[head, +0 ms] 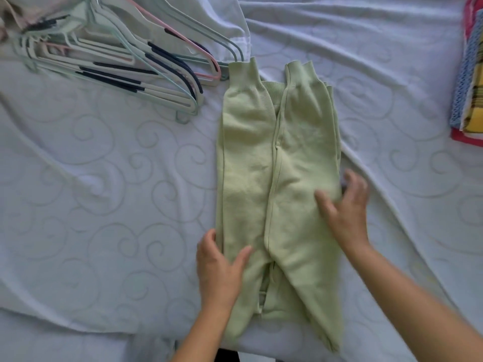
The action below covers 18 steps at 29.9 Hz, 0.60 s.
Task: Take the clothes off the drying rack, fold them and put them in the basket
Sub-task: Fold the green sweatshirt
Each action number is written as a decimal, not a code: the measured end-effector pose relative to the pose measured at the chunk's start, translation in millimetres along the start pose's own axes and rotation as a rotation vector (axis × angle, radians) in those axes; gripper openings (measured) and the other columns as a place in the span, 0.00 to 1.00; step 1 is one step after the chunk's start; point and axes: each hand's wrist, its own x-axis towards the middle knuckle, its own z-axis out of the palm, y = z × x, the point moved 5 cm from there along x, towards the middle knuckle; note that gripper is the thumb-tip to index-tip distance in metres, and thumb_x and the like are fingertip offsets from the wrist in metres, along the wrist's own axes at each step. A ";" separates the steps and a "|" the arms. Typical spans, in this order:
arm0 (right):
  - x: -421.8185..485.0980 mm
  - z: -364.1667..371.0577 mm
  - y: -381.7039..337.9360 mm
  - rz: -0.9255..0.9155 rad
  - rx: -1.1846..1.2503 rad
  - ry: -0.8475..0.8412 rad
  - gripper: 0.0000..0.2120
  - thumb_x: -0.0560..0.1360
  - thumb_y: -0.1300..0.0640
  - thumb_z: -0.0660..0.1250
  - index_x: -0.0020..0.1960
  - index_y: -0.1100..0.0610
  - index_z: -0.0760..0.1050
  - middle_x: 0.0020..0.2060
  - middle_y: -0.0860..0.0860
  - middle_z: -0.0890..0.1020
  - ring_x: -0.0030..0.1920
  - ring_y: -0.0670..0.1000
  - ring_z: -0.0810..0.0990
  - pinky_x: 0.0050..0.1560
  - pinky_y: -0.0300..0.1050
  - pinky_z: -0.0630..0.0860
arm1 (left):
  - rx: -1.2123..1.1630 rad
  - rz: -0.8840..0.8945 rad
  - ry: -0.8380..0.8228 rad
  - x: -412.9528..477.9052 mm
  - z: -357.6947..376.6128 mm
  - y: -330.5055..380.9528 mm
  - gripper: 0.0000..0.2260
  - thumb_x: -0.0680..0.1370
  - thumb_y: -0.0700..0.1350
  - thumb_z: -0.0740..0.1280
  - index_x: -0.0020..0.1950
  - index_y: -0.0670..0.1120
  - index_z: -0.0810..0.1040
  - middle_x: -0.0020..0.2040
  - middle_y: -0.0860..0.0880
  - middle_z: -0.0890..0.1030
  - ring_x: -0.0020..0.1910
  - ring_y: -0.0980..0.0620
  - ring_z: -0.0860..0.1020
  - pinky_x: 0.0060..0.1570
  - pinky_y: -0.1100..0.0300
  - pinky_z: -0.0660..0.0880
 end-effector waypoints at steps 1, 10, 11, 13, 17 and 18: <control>-28.1 -0.9 15.9 0.168 0.146 -0.039 0.33 0.65 0.38 0.65 0.62 0.59 0.68 0.57 0.56 0.72 0.61 0.57 0.70 0.60 0.50 0.69 | -0.022 -0.178 -0.085 -7.7 -0.2 -15.1 0.34 0.67 0.58 0.72 0.64 0.39 0.66 0.60 0.40 0.72 0.61 0.42 0.71 0.61 0.54 0.68; -105.7 -18.1 36.0 0.650 0.566 -0.519 0.48 0.43 0.37 0.80 0.57 0.59 0.74 0.47 0.57 0.84 0.47 0.57 0.83 0.47 0.50 0.80 | -0.502 -0.471 -0.447 -27.3 -27.4 -21.3 0.34 0.52 0.61 0.75 0.51 0.45 0.74 0.48 0.44 0.83 0.44 0.51 0.83 0.42 0.57 0.78; -98.6 -27.7 26.3 0.637 0.610 -0.528 0.43 0.51 0.43 0.81 0.61 0.57 0.71 0.48 0.59 0.83 0.48 0.59 0.83 0.46 0.50 0.80 | -0.574 -0.476 -0.467 -23.3 -34.3 -12.8 0.34 0.55 0.58 0.77 0.54 0.44 0.72 0.48 0.43 0.83 0.42 0.51 0.83 0.39 0.58 0.78; -80.0 -48.8 -0.1 0.587 0.678 -0.552 0.31 0.69 0.60 0.73 0.67 0.46 0.65 0.50 0.64 0.81 0.49 0.62 0.82 0.47 0.51 0.79 | -0.704 -0.478 -0.469 -8.1 -49.8 11.8 0.23 0.69 0.45 0.74 0.59 0.46 0.68 0.44 0.43 0.84 0.36 0.51 0.83 0.33 0.60 0.78; -8.2 -67.0 -30.6 0.560 0.781 -0.645 0.15 0.75 0.63 0.63 0.58 0.49 0.76 0.43 0.57 0.84 0.38 0.52 0.83 0.38 0.44 0.80 | -1.009 -0.440 -0.623 48.9 -71.5 81.4 0.18 0.68 0.43 0.71 0.57 0.42 0.76 0.40 0.44 0.84 0.36 0.51 0.83 0.33 0.60 0.80; 16.5 -68.4 -34.6 0.566 0.769 -0.628 0.12 0.73 0.61 0.66 0.55 0.53 0.79 0.40 0.55 0.84 0.37 0.50 0.82 0.39 0.42 0.80 | -1.083 -0.432 -0.681 65.1 -73.0 99.4 0.15 0.66 0.44 0.72 0.50 0.40 0.81 0.39 0.43 0.84 0.36 0.51 0.83 0.32 0.60 0.79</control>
